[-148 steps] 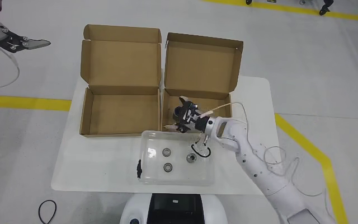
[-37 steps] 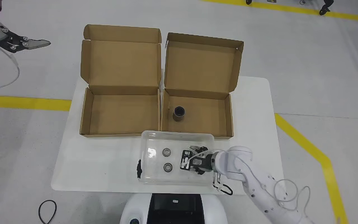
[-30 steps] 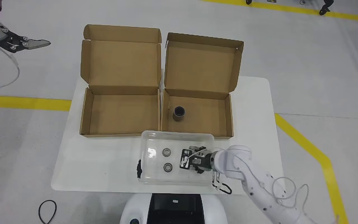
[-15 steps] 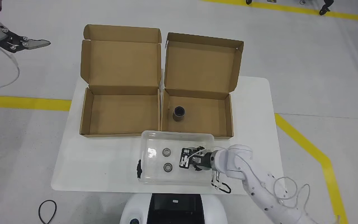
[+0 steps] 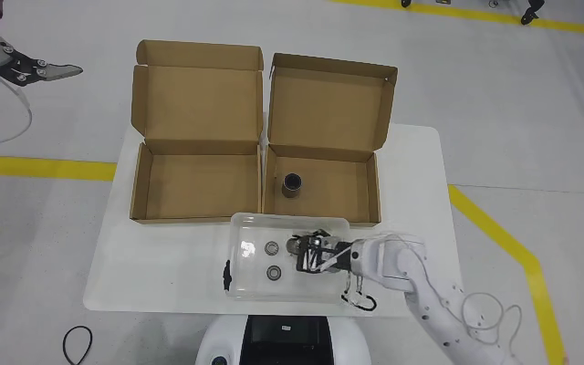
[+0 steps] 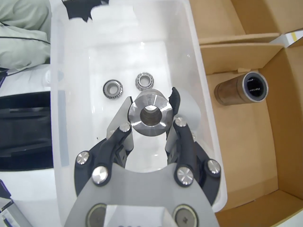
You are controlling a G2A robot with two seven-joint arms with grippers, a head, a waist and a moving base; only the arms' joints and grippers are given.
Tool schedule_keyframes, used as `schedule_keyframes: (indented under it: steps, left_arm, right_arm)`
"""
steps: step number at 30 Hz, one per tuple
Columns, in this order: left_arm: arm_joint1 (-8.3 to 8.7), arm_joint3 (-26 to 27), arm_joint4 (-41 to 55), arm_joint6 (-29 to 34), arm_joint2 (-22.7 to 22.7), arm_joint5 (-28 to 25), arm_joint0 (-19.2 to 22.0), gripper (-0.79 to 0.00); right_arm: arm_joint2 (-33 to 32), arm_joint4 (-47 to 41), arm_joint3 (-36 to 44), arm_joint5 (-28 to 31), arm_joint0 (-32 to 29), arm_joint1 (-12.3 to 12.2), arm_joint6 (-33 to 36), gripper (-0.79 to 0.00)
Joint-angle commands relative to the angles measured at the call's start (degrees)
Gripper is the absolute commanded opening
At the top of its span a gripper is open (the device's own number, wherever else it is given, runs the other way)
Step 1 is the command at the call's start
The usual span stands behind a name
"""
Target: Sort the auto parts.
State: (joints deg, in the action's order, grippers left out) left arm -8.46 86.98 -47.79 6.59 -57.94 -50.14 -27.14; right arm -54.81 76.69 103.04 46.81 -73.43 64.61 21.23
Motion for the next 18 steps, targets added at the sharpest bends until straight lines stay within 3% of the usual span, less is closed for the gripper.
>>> schedule_keyframes:
  steps: [1,18]
  left_arm:
    - [0.0,0.0,0.0,0.0,0.0,0.0,0.0,0.0]
    - [0.0,0.0,0.0,0.0,0.0,0.0,0.0,0.0]
  right_arm:
    - [-0.5,-0.2,-0.7,0.1,0.3,0.0,-3.9,-0.785]
    - [-3.3,-8.5,-1.3,-0.1,6.3,0.7,-18.8,-0.785]
